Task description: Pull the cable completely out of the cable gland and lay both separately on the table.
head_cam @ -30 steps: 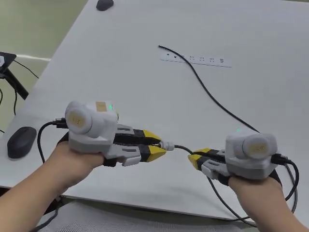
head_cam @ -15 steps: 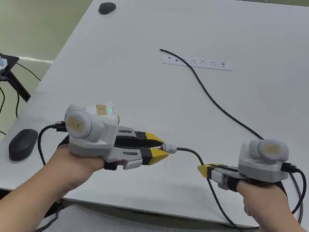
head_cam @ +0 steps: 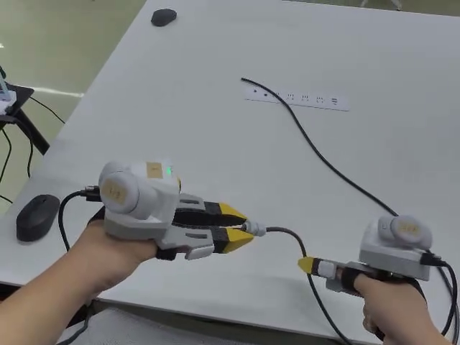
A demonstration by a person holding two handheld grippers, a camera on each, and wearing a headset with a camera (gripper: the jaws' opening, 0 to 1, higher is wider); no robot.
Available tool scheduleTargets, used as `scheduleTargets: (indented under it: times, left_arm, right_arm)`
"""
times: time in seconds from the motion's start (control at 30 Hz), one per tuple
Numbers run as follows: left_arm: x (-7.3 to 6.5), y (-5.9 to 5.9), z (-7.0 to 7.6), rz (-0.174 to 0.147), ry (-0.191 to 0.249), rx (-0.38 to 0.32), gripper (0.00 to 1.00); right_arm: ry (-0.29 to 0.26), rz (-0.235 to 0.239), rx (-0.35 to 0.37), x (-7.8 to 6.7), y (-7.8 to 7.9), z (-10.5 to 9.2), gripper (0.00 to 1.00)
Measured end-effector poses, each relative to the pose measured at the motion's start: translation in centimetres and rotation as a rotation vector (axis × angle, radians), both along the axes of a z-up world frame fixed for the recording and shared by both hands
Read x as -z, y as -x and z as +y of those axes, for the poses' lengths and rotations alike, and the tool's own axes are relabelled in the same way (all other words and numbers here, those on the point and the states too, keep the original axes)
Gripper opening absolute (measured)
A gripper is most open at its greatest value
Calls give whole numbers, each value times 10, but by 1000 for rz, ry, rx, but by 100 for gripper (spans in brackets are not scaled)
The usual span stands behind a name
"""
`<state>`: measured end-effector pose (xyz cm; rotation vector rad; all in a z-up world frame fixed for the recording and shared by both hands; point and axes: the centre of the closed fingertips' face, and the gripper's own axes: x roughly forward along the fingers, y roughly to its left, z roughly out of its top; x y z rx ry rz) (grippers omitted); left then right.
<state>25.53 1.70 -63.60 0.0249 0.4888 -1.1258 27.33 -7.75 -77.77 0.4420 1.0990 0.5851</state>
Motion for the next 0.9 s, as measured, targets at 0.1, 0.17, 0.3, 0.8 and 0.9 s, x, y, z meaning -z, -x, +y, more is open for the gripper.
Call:
scheduleTargets:
  times: [0.1,0.17,0.3,0.8,0.9]
  left_arm:
    - [0,0,1,0,1,-1,15]
    - [-1,-1,1,1,3,-3,15]
    - [-1,-3,3,3,2,-11,15]
    - [0,-5,6,18,-3,-26,15]
    - [0,-5,6,21,-5,-24,15]
  right_arm:
    - [18,-35,-18,-1,0,-1,2]
    - [25,-52,-29,-2,0,-1,3]
    - [85,-145,-123,-3,-1,-1,3]
    - [100,-203,-233,-7,4,0,12]
    - [128,-291,-300,-17,1,-1,20]
